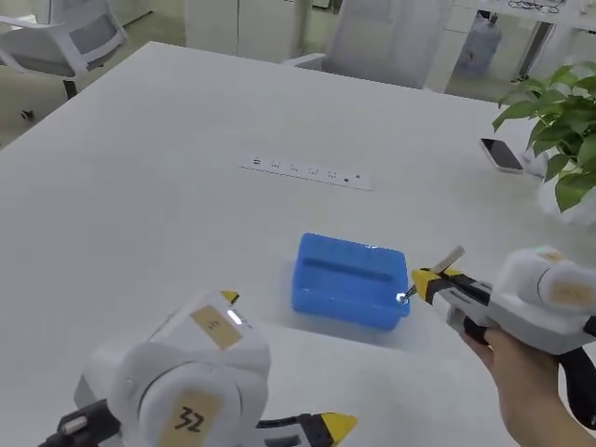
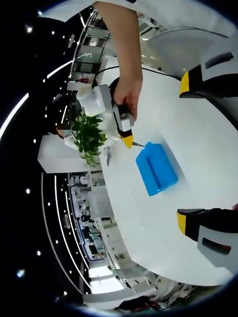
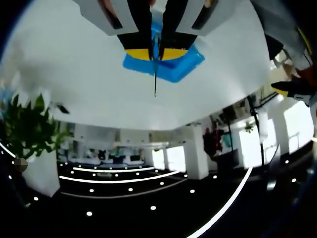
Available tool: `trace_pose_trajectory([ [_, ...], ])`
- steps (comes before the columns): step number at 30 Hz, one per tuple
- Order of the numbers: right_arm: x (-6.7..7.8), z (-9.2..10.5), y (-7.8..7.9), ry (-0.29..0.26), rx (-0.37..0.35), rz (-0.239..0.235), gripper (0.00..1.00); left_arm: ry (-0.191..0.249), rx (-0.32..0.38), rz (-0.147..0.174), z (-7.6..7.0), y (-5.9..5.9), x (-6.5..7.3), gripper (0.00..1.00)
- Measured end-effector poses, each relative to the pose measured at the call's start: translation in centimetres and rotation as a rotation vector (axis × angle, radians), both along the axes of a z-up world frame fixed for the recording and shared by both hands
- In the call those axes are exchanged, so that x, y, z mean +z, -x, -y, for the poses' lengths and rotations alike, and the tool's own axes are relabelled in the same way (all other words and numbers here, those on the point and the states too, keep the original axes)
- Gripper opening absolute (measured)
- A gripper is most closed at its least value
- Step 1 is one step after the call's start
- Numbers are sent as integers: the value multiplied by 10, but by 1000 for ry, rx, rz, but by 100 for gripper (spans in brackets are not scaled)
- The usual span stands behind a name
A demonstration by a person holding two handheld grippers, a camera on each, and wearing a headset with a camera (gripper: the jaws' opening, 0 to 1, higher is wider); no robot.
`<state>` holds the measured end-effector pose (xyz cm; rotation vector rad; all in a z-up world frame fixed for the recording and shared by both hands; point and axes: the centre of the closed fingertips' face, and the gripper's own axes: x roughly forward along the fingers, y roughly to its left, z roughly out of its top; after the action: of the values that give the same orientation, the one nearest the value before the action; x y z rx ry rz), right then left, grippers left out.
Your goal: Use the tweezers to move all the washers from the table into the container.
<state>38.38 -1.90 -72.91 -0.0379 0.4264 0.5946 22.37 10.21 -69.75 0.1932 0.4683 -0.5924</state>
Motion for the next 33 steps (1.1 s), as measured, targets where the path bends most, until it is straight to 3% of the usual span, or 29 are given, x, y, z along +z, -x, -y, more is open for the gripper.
trace_pose_trajectory([
  [3, -5, -6, -4, 3, 18, -5, 3, 1, 6, 0, -1, -1, 1, 94],
  [12, -38, -23, -9, 71, 76, -56, 3, -11, 16, 1, -6, -2, 2, 94],
  [19, -37, -20, -22, 73, 69, -50, 3, -16, 23, -6, -8, -2, 0, 94],
  [33, -49, -20, -24, 81, 65, -78, 3, -21, 36, -20, -14, -2, -5, 93],
])
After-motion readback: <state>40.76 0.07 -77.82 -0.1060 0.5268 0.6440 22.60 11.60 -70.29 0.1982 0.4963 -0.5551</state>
